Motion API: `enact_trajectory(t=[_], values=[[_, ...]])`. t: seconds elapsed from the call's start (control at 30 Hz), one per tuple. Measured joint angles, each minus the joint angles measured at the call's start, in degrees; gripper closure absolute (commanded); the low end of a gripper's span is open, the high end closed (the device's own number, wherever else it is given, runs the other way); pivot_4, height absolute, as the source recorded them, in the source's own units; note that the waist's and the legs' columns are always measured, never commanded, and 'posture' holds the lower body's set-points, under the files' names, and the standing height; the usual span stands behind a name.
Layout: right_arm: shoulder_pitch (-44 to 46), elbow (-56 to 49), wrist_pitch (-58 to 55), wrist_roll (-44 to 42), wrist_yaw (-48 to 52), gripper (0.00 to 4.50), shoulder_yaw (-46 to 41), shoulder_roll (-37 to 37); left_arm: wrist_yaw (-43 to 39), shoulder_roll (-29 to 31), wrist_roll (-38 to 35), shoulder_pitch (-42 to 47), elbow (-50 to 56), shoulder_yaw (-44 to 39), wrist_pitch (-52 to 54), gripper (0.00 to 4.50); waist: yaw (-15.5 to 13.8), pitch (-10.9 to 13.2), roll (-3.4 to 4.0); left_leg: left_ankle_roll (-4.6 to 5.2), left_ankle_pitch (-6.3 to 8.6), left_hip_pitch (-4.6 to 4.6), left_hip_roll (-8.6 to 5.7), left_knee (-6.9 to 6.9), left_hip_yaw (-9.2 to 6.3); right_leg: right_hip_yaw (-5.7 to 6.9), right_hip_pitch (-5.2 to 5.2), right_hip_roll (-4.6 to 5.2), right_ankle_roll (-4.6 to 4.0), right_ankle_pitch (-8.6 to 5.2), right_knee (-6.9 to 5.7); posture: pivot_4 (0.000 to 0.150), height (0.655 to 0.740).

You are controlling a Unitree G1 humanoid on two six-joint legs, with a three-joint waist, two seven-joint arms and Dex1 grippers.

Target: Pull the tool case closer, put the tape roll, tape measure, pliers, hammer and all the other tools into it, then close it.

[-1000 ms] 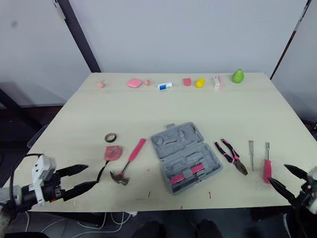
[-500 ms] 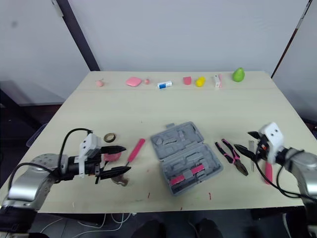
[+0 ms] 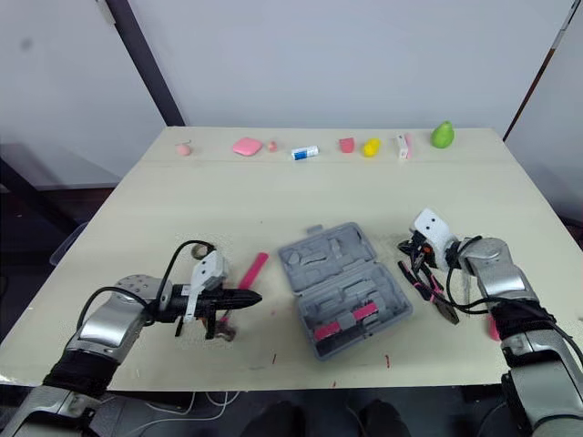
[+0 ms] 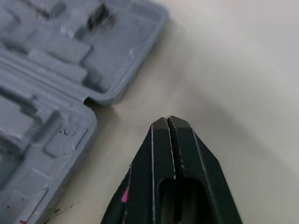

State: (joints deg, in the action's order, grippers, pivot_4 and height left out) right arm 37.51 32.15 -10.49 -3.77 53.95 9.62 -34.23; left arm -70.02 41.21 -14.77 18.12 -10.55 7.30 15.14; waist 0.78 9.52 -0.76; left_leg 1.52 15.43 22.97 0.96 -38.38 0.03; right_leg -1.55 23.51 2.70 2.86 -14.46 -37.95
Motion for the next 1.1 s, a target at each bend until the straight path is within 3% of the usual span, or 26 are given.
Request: enact_trajectory(t=[0.3,1.1], values=[[4.91,11.57,5.81,5.77,2.05,4.47,3.53,4.10,-0.40,-2.09,3.93,3.12,-2.57,4.60,0.09,4.43,0.27,0.00,0.01,0.00,0.00,-0.04,-0.06,-0.01,-0.01,-0.01,0.00,-0.01,0.00,0.00,-0.07,0.150,0.7400],[3.02,5.73,3.54,6.95,5.82,4.47,3.96,6.52,-1.15,-8.02,8.08,8.75,-10.66,8.50,-0.27,4.43,0.40,0.00,0.01,-0.01,-0.01,-0.05,-0.13,-0.07,-0.09,0.02,0.00,0.00,0.00,0.01,-0.20,0.150,0.7400]])
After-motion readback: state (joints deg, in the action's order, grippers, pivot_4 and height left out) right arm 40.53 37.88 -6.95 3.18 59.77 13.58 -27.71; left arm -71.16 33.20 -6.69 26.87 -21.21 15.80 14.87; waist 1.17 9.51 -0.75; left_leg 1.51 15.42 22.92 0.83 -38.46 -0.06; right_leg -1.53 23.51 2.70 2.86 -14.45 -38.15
